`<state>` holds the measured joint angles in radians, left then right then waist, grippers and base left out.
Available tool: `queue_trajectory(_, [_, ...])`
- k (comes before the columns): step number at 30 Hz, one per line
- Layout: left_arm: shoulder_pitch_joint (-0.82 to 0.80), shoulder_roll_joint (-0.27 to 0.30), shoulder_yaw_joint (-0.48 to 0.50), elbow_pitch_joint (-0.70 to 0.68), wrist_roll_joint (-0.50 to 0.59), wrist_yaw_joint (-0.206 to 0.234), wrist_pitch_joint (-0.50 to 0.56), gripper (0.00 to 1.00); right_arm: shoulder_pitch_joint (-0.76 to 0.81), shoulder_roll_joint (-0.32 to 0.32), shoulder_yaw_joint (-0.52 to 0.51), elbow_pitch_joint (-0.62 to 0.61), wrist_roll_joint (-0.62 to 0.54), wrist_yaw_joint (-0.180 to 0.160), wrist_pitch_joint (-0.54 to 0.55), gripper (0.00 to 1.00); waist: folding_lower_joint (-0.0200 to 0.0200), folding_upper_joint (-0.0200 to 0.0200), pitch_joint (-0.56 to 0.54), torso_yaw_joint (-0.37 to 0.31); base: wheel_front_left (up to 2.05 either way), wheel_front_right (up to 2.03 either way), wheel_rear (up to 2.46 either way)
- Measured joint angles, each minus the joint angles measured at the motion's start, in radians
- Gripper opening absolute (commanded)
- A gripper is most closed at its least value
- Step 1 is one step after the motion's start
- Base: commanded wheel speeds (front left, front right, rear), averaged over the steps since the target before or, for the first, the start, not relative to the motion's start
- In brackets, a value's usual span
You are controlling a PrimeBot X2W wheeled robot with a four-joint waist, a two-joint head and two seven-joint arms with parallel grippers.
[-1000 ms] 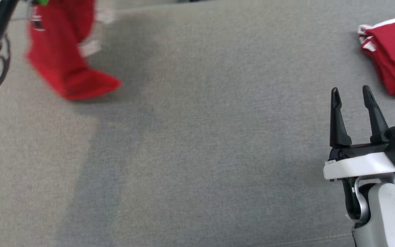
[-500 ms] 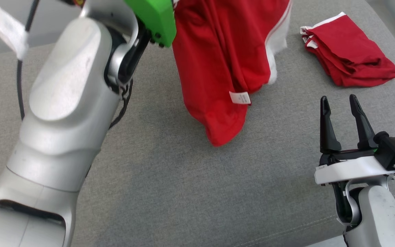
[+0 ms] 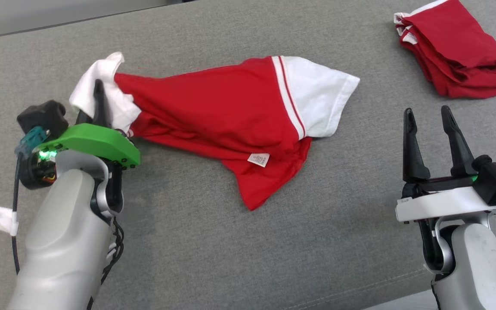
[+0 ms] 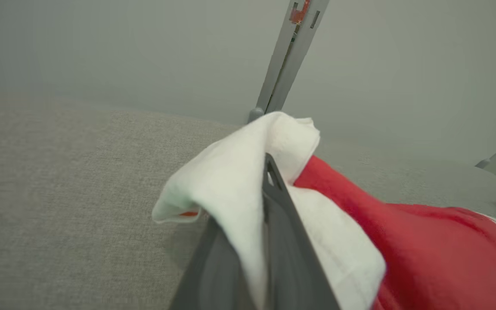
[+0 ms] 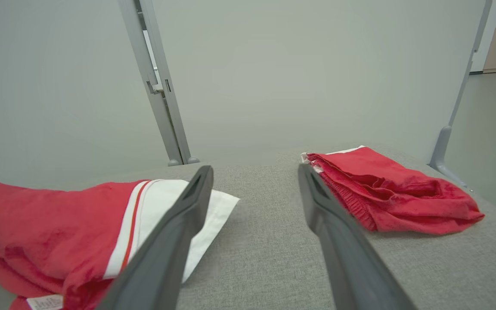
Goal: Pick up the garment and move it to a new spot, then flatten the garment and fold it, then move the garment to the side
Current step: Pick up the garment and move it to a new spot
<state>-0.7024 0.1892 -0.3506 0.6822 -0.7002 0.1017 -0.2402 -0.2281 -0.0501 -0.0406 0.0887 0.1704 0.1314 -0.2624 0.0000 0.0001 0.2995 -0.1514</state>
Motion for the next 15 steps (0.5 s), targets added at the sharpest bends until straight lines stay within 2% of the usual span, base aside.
queue_trajectory(6, [0.065,-0.012,0.065,-0.003,-0.009,-0.005,-0.019,0.0,-0.002,0.0,0.007,0.001,-0.009,0.0,0.0,1.0,0.0,0.0,0.005,0.032,0.0,0.0,0.0])
queue_trajectory(7, [0.076,-0.017,0.077,-0.008,-0.004,-0.006,-0.02,0.06,-0.002,0.0,0.008,0.003,-0.012,0.0,0.0,1.0,0.0,0.0,0.004,0.037,0.0,0.0,0.0])
queue_trajectory(8, [0.086,-0.021,0.09,-0.02,0.005,-0.007,-0.02,0.22,-0.002,0.0,0.012,0.004,-0.014,0.0,0.0,1.0,0.0,0.0,0.003,0.041,0.0,0.0,0.0])
queue_trajectory(9, [0.092,-0.024,0.103,-0.033,0.016,-0.011,-0.021,0.47,-0.002,0.0,0.014,0.006,-0.015,0.0,0.0,1.0,0.0,0.0,0.001,0.045,0.0,0.0,0.0])
queue_trajectory(10, [0.098,-0.027,0.112,-0.042,0.024,-0.014,-0.022,1.0,-0.002,0.0,0.016,0.009,-0.016,0.0,0.0,1.0,0.0,0.0,-0.001,0.048,0.0,0.0,0.0])
queue_trajectory(15, [0.144,-0.067,0.14,-0.094,0.071,-0.05,-0.022,1.0,-0.003,0.0,0.017,0.032,-0.031,0.0,0.0,1.0,0.0,0.0,-0.015,0.063,0.0,0.0,0.0])
